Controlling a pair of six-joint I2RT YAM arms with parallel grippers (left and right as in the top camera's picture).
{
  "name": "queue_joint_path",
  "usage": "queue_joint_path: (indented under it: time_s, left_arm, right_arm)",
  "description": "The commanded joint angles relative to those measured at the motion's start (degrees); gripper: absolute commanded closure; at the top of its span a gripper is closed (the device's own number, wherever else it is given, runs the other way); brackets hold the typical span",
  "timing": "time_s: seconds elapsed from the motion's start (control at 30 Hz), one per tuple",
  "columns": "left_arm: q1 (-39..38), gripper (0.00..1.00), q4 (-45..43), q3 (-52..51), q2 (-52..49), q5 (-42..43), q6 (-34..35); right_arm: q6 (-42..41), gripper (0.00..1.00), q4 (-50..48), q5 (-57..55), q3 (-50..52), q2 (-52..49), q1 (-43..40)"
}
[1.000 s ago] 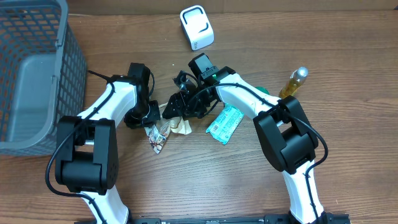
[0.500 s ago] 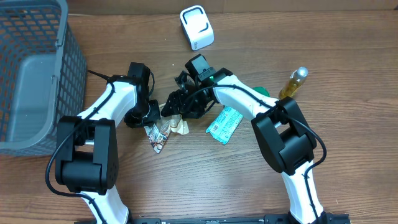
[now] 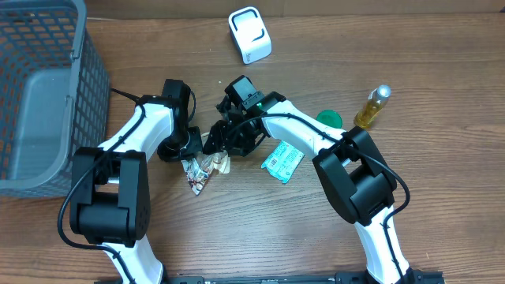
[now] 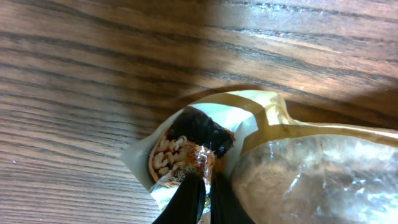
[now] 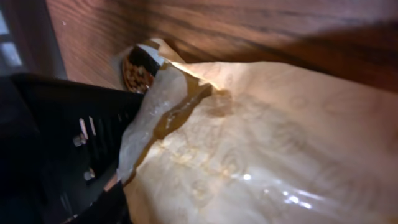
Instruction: Scan the item barcode
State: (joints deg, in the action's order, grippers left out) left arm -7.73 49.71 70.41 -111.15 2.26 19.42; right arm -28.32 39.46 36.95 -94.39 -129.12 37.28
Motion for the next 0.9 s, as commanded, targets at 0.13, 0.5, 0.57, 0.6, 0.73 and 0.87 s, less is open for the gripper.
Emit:
queue_joint_path:
  time_s: [0.13, 0.5, 0.57, 0.6, 0.73, 0.87]
  left_arm:
    - [-0.1, 0.74, -0.9, -0.8, -0.9, 1.7, 1.0]
    - [2.1, 0.71, 7.0, 10.0, -0.7, 2.0, 0.0]
    - [2.6, 0.71, 9.0, 14.4, -0.7, 1.6, -0.6]
    - [2.9, 0.70, 9.8, 16.7, -0.7, 1.6, -1.2]
    - [4.1, 0.63, 10.9, 24.1, -0.7, -2.0, -2.1]
    - [5.6, 0.48, 10.7, 27.1, -0.7, -5.2, -2.1]
  right_arm:
    - [0.1, 0.65, 1.8, 1.7, 0.6, -0.9, 2.0]
    - [3.1, 0.74, 3.5, -1.6, 0.6, -0.9, 1.6]
    - [4.3, 0.75, 4.3, -1.5, 0.6, -0.9, 1.2]
    - [4.7, 0.75, 4.6, -1.6, 0.6, -0.9, 0.9]
    - [6.4, 0.75, 6.6, -1.6, 0.6, -0.9, -0.6]
    - [9.2, 0.75, 8.5, -1.6, 0.6, -0.9, -2.1]
